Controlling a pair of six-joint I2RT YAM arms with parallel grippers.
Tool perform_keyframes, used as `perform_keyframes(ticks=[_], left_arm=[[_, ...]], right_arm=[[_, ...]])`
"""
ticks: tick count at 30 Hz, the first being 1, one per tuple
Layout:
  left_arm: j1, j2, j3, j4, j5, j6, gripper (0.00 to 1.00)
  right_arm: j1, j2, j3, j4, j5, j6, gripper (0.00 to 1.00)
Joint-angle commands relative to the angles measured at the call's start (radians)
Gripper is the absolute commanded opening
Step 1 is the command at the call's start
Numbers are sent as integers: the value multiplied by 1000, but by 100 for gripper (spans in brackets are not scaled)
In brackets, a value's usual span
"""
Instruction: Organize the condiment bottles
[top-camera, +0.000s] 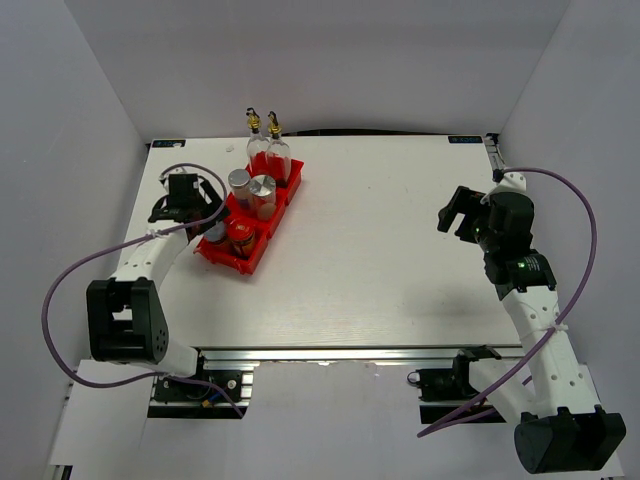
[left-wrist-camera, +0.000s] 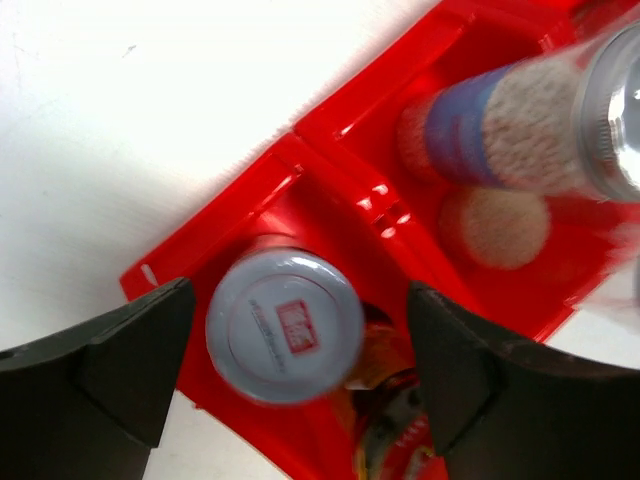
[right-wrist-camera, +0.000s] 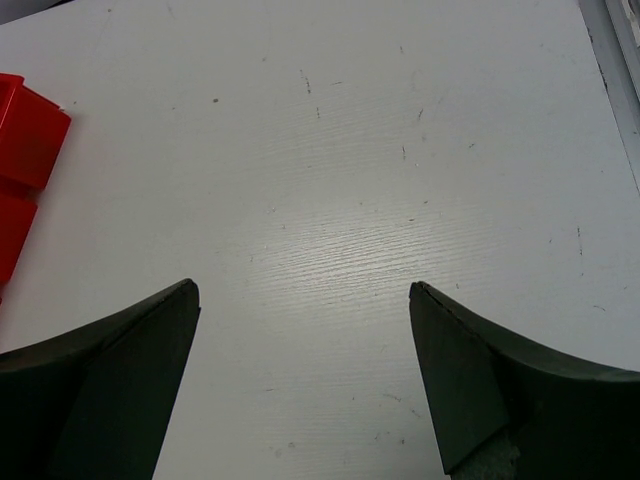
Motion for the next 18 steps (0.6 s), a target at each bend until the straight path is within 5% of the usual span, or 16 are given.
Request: perform_keyframes(ticks=[1, 13, 18], left_arm=[[-12, -73, 47, 32, 16, 12, 98], [15, -73, 379, -169, -290, 29, 98], [184, -106, 354, -126, -198, 15, 98]], right_arm=[[-2, -1, 13, 25, 3, 1, 89], [-2, -36, 22, 16, 102, 18, 89], [-2, -42, 40, -6, 170, 15, 89]])
